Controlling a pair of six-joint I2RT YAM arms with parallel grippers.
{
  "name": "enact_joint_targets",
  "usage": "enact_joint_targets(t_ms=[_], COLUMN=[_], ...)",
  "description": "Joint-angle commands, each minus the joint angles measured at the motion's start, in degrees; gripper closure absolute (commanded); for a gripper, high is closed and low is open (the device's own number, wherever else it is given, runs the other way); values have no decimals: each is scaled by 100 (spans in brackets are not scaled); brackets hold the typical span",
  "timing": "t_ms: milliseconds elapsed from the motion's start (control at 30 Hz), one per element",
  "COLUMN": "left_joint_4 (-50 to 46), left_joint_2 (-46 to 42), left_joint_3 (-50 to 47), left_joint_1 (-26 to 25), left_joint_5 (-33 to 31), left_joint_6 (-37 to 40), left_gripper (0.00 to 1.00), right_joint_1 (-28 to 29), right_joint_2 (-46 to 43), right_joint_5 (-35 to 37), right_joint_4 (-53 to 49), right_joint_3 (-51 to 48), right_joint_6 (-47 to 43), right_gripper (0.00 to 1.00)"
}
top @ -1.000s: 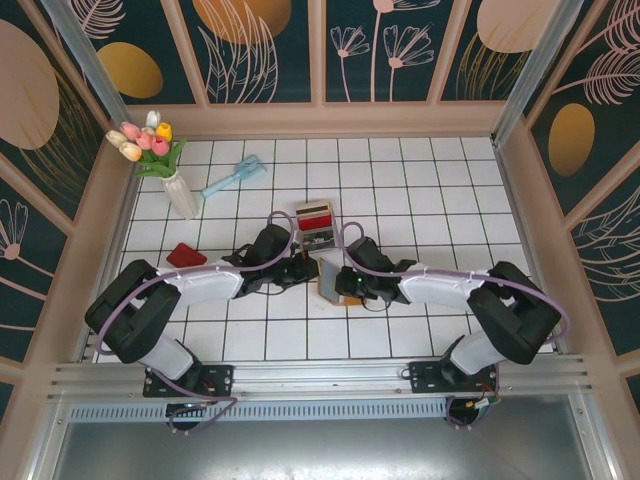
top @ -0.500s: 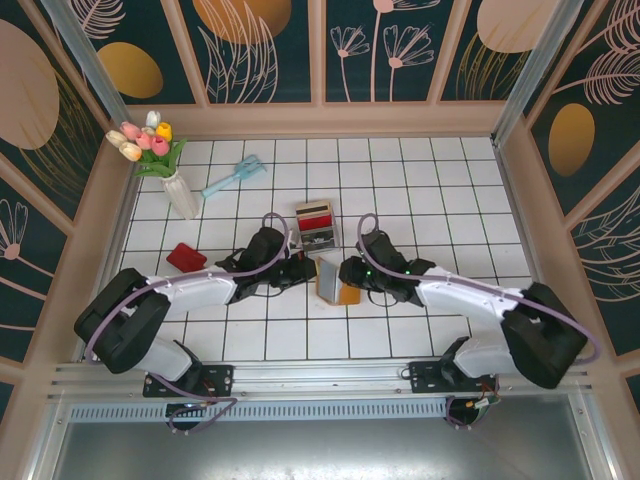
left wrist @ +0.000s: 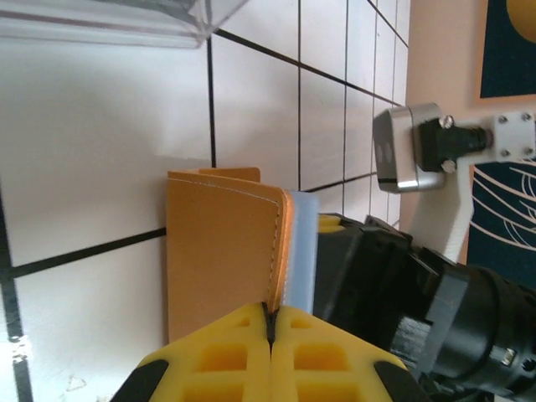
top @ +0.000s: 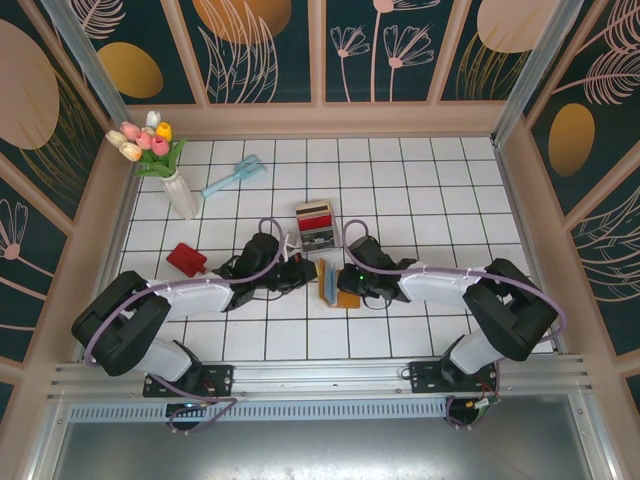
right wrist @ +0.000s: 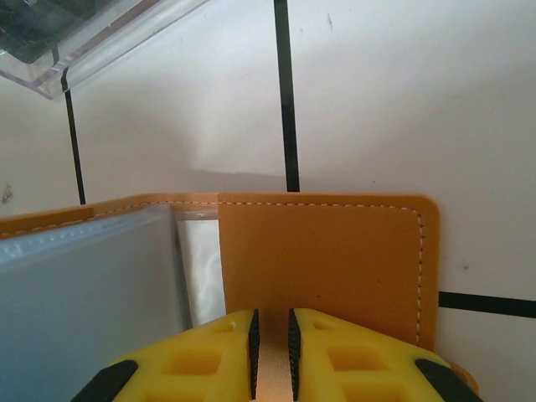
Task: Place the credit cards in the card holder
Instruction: Open the card holder at the center of the table.
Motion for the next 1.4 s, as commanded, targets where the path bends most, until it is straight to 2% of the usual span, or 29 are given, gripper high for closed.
enact_joint_targets(t_ms=[0,233,300,400,433,500,667,767,867,1000,1100,1167,1300,1367], left_joint_4=[33,-393,-359,-400,-425,-484,-796,-918,-1030,-1344,-1900,-2266,-2734,-2863], left_joint_2=[-201,-291,-267,-257,-256,-255,-293,-308,-313,-436,-751,-1104,-1834,-2110], left_joint_3=[-140,-97,-110,-104,-101,-96,-100,-125,-146,-146,-168,-259,-476,-536], left_joint_1=[-36,-31,-33,-31,-36,-30,-34,-33,-33,-29,-26,-27,-16,-9], left_joint_5=[-265,-502,-514,-526,-534,-589,-759,-858,-957,-1297,-1899,-2370,-3141,-3379], left_joint_6=[-126,86,64,100,116,151,317,403,475,505,450,317,49,-48], left_gripper=[100,100,100,100,100,100,100,100,100,86,64,53,45,45], right_joint_1=[-50,-60,-53,-56,-49,-4,265,426,560,693,844,926,1150,1338], right_joint_2=[-403,-1752,-2085,-2211,-2105,-1731,-520,149,688,1131,1440,1633,2126,2442], right_joint_5=[353,1152,1021,185,-152,-360,-24,22,358,502,900,915,1045,1369], right_joint_4=[-275,-1038,-836,-145,-6,-14,-533,-724,-1107,-1471,-1831,-1879,-2149,-2482], right_joint_3=[-72,86,54,1,52,212,764,1074,1345,1515,1629,1618,1741,1921], right_joint_6=[167,366,239,-28,-40,-17,-130,-251,-225,-308,-368,-417,-375,-243], right_gripper=[79,71,71,72,72,73,70,66,61,54,45,40,36,36])
